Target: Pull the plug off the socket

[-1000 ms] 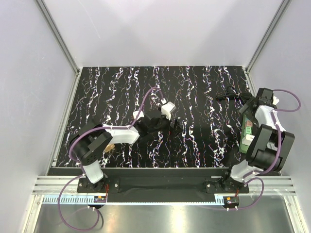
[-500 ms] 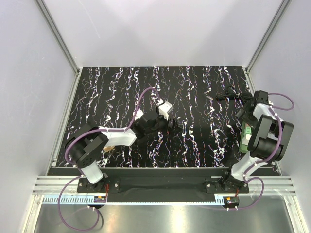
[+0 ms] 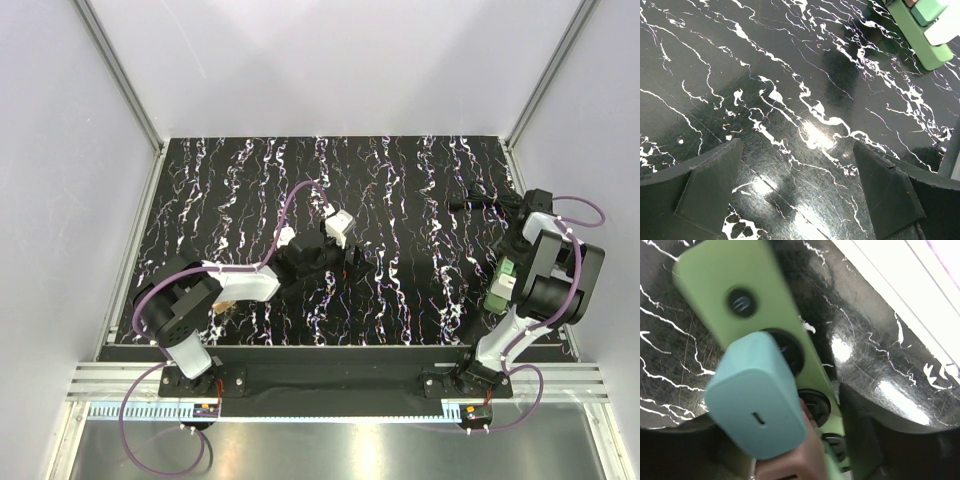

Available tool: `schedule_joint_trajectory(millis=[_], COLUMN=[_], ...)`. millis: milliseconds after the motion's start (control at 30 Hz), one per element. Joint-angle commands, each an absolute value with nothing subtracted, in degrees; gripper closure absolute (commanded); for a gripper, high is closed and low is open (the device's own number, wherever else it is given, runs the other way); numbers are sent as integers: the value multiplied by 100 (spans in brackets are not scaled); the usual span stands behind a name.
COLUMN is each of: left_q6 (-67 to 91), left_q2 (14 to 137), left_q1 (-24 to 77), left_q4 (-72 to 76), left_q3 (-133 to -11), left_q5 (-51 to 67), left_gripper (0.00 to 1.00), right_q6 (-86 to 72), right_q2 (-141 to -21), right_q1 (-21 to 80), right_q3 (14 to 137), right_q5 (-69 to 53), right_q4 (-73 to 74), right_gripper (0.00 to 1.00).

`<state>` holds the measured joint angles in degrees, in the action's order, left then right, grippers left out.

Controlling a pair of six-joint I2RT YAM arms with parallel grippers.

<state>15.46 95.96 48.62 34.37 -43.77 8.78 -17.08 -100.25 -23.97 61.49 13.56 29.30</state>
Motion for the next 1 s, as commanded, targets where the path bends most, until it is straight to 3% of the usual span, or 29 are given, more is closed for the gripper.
schedule_joint_trajectory(millis=[0,133,267,533,967], left_q6=[1468,1407,1371,1345,1248], left_q2=[9439,9439,9457,9554,9747], left_q1=[4860,4860,4860,4860,4860], left_q4=[3806,3701,3612,3498,3235], left_q3=[-4473,-4535,-4605,-4720,-4992], left_q5=[808,791,765,800,835], left_gripper=[1,1,1,1,1], right_q6=[-2240,-2531,-2934,-4165,-4983], right_q2=[-9984,-9958,-9835,-10239,-10029], right_q1=[-2312,-2241,-1934,-749,-150], right_q3=[6197,6108,6100,6451,6328], right_q5=[783,511,615,685,949], right_q4=[3050,2988,2997,3103,2699], right_gripper=[41,58,67,68,59])
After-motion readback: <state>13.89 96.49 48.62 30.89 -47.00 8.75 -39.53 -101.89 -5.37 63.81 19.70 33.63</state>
